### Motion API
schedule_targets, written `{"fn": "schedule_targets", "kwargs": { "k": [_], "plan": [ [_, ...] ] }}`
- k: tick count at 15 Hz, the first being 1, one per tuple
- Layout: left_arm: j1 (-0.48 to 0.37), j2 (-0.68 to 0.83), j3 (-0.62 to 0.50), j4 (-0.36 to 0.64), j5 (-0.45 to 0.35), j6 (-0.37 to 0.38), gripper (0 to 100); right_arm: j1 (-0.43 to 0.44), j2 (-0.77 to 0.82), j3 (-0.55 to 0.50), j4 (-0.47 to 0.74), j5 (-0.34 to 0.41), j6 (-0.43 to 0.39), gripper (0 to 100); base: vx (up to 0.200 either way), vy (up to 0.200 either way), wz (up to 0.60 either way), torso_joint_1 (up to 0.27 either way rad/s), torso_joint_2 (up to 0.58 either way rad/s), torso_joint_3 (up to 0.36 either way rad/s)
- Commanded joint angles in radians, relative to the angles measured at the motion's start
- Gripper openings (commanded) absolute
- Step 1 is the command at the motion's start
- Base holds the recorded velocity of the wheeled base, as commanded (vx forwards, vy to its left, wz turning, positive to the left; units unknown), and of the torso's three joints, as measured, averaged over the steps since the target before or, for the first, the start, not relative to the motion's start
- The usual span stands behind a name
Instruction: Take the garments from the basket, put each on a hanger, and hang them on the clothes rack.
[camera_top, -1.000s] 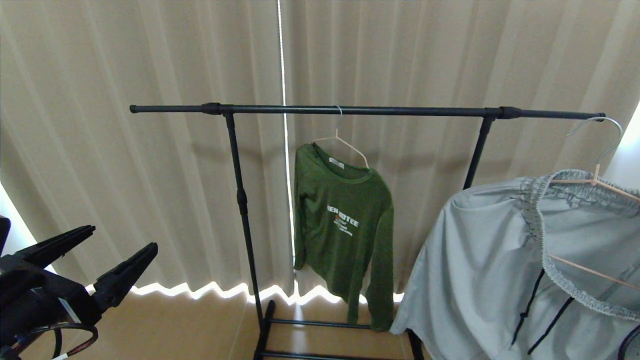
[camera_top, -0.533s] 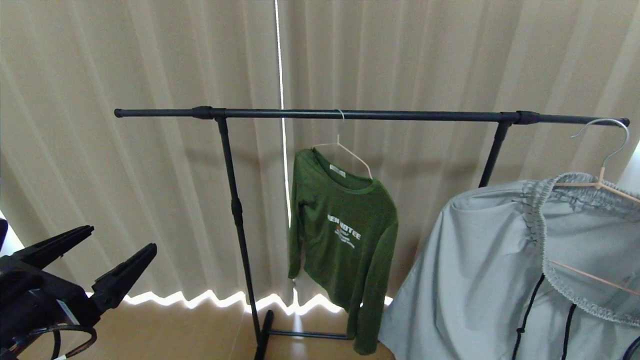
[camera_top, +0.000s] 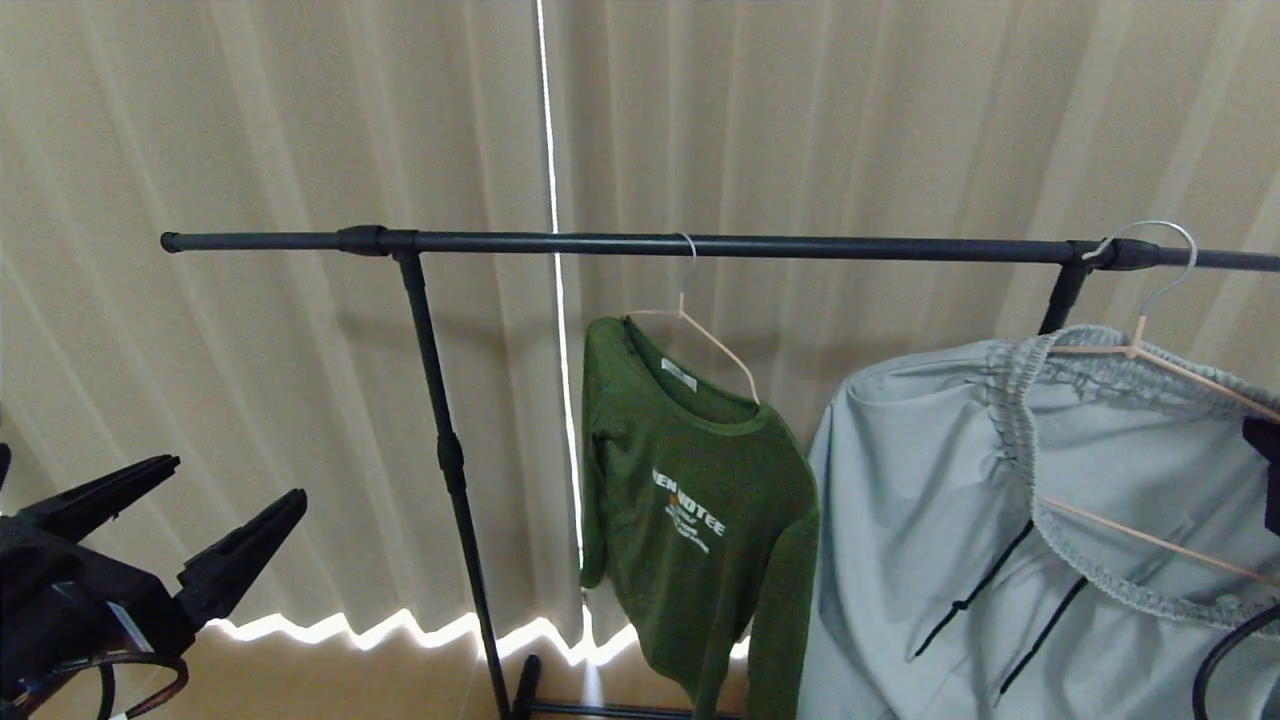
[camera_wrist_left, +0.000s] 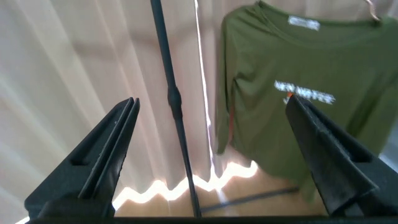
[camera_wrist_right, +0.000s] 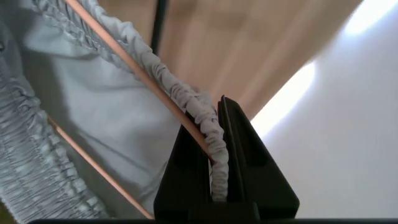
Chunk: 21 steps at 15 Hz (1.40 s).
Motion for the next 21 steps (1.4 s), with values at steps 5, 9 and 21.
{"fn": "schedule_targets", "kwargs": {
  "k": [5,9,21],
  "plan": [
    [0.005,0.003,0.017,0.000,0.000,-0.004,100,-0.001,0.236,0.015,-0.198,0.061,0.016,0,0.000,0.000,0.00,0.000,0.00,0.000],
    [0.009,0.001,0.025,0.002,0.000,-0.004,100,0.001,0.348,0.035,-0.388,0.059,0.030,0,0.000,0.000,0.00,0.000,0.00,0.000],
    [0.006,0.049,0.018,0.007,-0.001,-0.003,100,0.064,0.265,0.153,-0.555,0.030,-0.041,0,0.050,0.000,0.00,-0.001,0.00,0.001]
  ]
}}
